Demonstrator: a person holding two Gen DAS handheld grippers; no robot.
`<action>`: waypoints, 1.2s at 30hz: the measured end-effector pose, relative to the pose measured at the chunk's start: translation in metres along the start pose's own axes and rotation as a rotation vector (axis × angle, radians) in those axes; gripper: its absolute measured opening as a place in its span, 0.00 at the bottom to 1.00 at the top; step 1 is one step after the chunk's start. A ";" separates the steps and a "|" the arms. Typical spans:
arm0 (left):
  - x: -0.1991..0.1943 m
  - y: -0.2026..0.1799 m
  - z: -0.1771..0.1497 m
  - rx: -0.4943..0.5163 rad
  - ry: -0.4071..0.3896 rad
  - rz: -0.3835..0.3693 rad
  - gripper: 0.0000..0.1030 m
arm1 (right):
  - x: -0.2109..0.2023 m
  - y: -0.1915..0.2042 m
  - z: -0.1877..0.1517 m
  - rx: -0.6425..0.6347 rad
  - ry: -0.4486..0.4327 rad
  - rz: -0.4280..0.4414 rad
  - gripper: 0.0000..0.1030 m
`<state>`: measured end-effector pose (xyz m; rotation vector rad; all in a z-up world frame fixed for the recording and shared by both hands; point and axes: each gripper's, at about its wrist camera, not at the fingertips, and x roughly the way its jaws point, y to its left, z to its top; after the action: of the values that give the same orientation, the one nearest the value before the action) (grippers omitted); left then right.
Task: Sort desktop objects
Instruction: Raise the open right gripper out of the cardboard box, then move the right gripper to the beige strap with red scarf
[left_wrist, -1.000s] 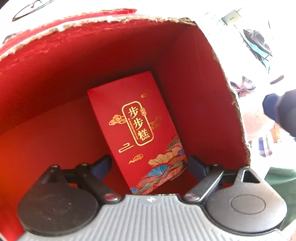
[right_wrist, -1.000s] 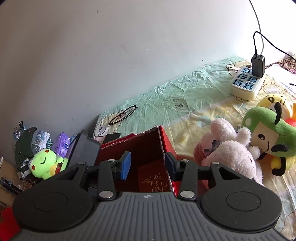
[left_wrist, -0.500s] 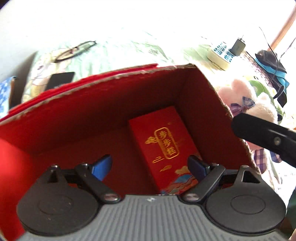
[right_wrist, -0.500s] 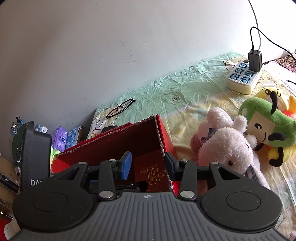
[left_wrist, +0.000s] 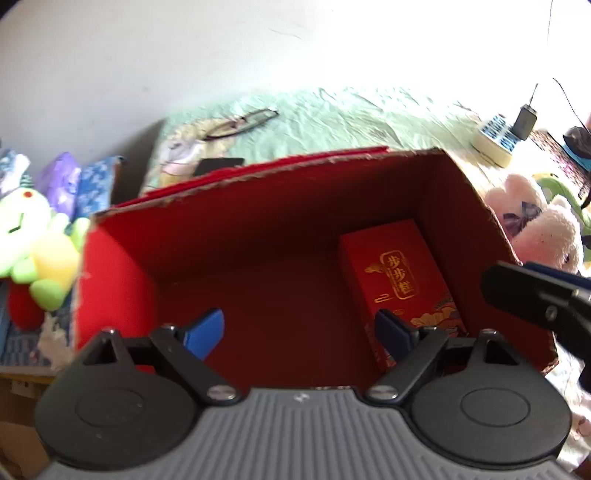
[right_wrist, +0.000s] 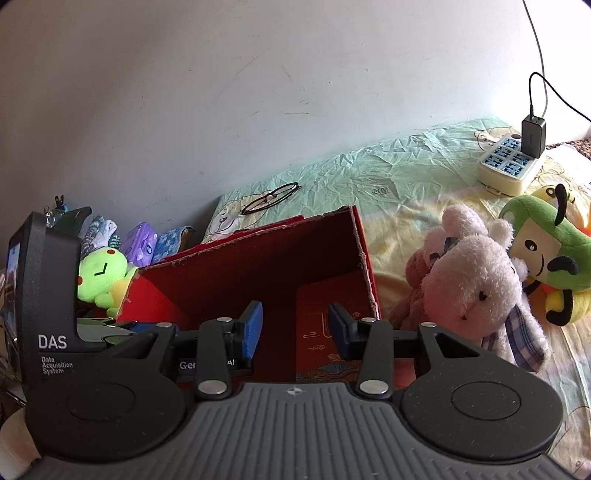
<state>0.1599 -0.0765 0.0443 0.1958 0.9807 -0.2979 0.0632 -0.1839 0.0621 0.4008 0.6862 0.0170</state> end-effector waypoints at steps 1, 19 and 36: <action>-0.004 0.001 -0.002 -0.014 -0.011 0.007 0.85 | -0.002 0.001 -0.001 -0.010 -0.002 0.007 0.42; -0.060 -0.019 -0.044 -0.119 -0.089 0.090 0.85 | -0.030 -0.019 -0.016 -0.117 0.084 0.124 0.43; -0.079 -0.058 -0.127 -0.110 -0.074 -0.022 0.85 | -0.016 -0.071 -0.056 -0.068 0.315 0.175 0.43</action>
<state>-0.0003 -0.0811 0.0396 0.0736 0.9240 -0.2692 0.0077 -0.2323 0.0069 0.3957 0.9560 0.2732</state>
